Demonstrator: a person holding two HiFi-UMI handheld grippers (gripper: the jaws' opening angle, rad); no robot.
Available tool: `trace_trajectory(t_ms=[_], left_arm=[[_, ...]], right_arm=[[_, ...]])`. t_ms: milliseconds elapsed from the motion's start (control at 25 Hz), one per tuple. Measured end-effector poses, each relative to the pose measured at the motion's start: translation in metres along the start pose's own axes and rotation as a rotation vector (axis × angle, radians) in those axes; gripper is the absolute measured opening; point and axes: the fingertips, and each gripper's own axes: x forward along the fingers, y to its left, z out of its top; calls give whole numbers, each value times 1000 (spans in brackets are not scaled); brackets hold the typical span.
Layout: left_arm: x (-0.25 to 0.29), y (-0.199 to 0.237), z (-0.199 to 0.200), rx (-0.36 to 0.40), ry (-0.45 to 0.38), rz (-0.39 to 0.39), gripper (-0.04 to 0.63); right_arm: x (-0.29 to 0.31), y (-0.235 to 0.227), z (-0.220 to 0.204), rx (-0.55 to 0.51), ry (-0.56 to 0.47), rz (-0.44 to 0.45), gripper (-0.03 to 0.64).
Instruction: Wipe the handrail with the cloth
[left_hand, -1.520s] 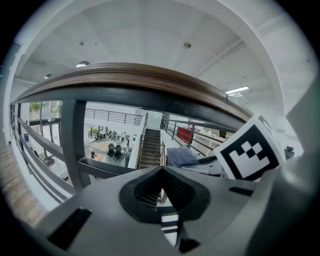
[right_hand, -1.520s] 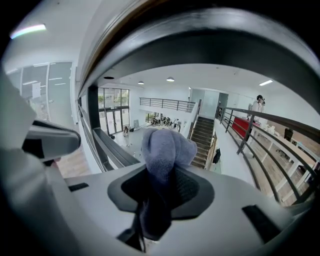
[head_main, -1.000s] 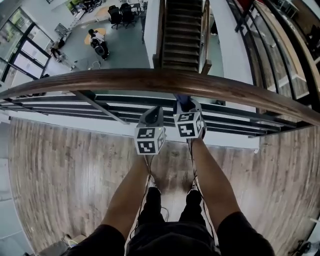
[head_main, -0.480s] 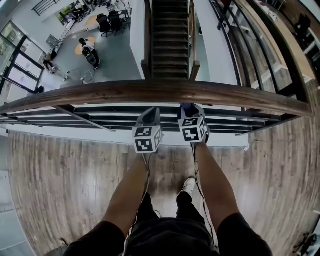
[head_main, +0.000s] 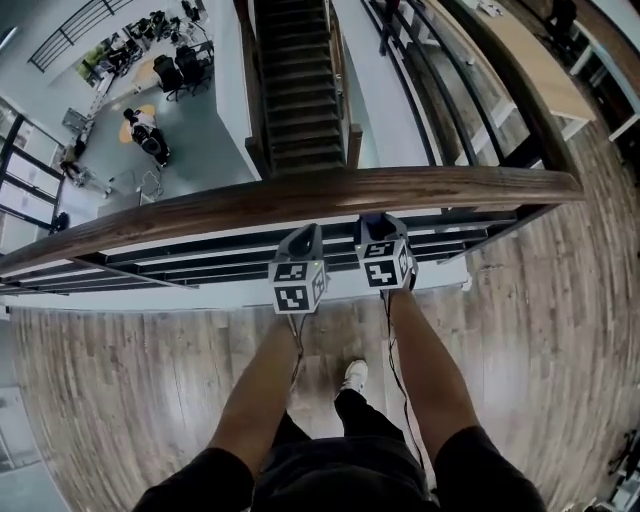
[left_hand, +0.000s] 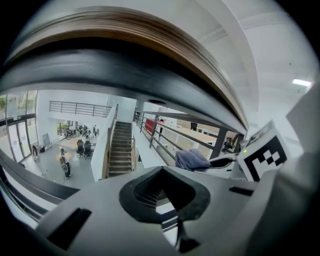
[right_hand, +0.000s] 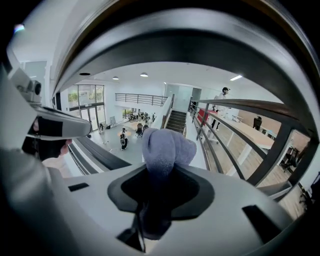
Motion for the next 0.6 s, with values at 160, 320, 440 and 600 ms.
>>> trace_trajectory(t_ms=[160, 320, 440, 600], left_arm=[[27, -48, 4, 30, 11, -44, -2], [47, -88, 4, 44, 20, -80, -2], [64, -121, 2, 86, 33, -122, -2], [80, -166, 2, 101, 52, -185, -2]], right_arm=[[-9, -55, -15, 27, 3, -44, 107], [-20, -106, -33, 58, 2, -82, 107], [-24, -138, -42, 59, 0, -103, 107], [-29, -177, -55, 70, 18, -127, 107]])
